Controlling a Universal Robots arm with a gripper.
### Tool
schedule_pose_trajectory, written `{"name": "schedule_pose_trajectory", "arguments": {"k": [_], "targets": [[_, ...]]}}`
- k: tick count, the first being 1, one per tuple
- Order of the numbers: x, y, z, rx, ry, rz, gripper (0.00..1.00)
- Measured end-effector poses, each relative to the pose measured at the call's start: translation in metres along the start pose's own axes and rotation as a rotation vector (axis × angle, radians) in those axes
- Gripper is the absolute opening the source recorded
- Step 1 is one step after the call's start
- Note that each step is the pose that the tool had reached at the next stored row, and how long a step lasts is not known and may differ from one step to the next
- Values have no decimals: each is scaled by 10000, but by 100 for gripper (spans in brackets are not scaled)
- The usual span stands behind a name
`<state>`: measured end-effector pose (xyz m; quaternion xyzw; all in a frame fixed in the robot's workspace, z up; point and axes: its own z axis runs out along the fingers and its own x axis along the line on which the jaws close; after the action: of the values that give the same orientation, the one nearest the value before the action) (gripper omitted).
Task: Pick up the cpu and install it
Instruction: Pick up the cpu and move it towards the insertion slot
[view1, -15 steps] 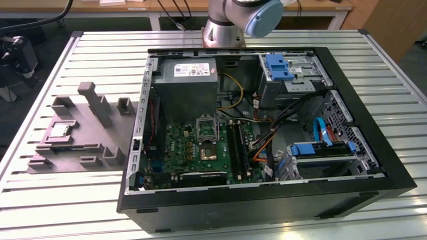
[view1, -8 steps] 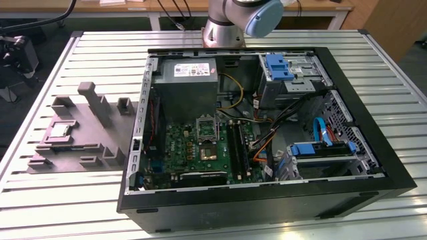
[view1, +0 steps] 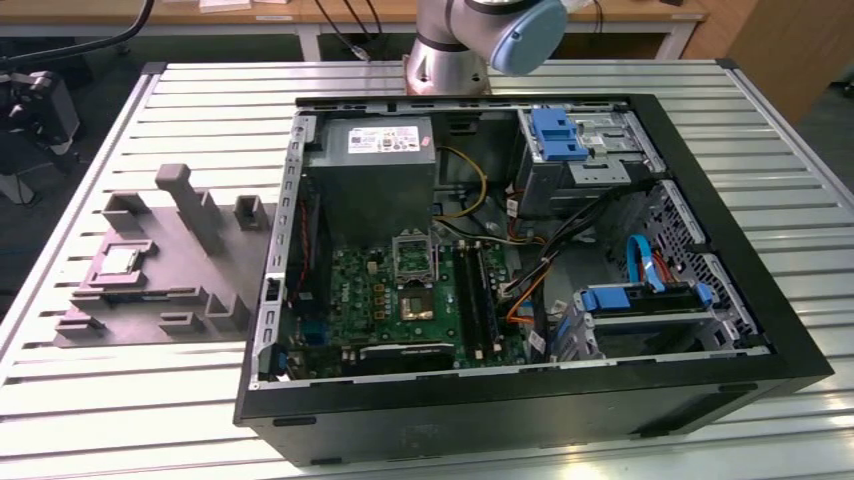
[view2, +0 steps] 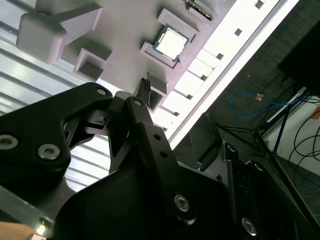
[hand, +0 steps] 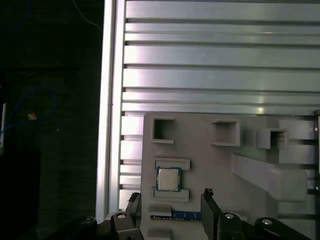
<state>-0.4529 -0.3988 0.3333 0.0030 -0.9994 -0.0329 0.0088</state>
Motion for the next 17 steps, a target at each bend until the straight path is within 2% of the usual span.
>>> {"name": "schedule_pose_trajectory", "arguments": {"k": [10, 17], "targets": [[-1, -7, 94, -2, -24, -3, 59], [-1, -8, 105, -3, -26, -3, 59]]}}
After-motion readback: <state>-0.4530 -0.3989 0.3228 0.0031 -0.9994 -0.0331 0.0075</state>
